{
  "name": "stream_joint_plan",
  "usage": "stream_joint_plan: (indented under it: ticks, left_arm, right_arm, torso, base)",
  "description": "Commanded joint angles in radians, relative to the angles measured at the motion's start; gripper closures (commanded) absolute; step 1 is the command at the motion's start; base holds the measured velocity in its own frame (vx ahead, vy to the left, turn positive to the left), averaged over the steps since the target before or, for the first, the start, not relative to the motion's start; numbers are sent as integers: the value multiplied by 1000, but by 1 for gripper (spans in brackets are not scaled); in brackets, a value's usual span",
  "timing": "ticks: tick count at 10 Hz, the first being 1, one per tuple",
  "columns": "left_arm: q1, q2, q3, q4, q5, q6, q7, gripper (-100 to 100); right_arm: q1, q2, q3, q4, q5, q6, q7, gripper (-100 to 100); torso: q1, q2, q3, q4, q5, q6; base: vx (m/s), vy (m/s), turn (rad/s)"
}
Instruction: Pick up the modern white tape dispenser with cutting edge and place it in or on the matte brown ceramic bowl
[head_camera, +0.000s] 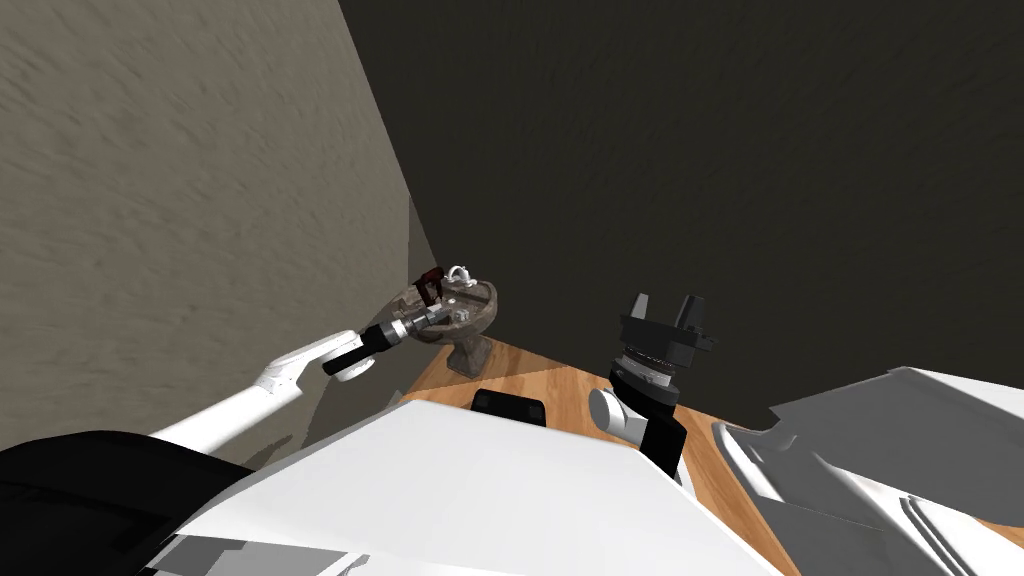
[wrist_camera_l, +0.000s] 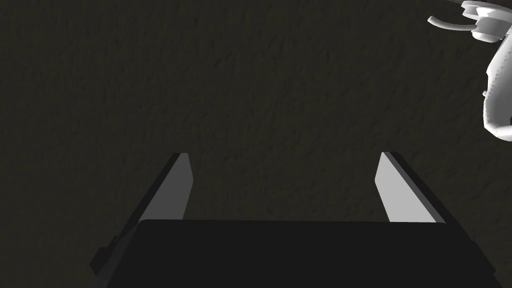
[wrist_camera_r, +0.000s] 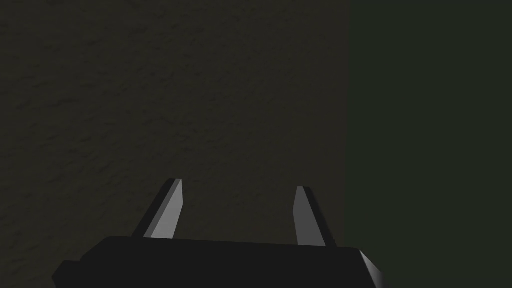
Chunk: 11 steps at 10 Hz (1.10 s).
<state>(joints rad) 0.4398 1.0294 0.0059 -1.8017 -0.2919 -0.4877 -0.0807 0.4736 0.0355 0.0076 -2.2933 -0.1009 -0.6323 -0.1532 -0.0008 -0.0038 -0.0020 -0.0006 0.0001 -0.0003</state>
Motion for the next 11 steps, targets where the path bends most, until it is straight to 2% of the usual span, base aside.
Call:
stream_joint_plan:
  ticks: [1,3,6,9,10,11]
  left_arm:
    - [16,38,5,46,-16,9,-1,-100]
    - [37,79,5,94,-36,32,-2,-100]
    - [73,118,1,158,-63,67,-2,-100]
    - [113,134,-7,210,-84,98,-2,-100]
    - [113,134,-7,210,-84,98,-2,-100]
    - [138,134,-17,238,-95,115,-2,-100]
  right_arm:
    - [0,0,0,0,0,0,0,0]
    - [0,0,0,0,0,0,0,0]
    - [0,0,0,0,0,0,0,0]
    - [0,0,0,0,0,0,0,0]
    - [0,0,0,0,0,0,0,0]
    - [0,0,0,0,0,0,0,0]
  torso:
    - [0,0,0,0,0,0]
    - [-1,-3,-2,-1,0,0]
    - [-4,-5,-3,-1,-1,0]
    - [-4,-4,-2,-1,-1,0]
    - [-4,-5,-3,-1,-1,0]
    - [-2,-4,-2,-1,-1,0]
  base:
    - [57,-31,-167]
    - [83,-54,-149]
    - [104,-81,-120]
    - [103,-71,-81]
    - [85,-49,-28]
    - [94,-64,-87]
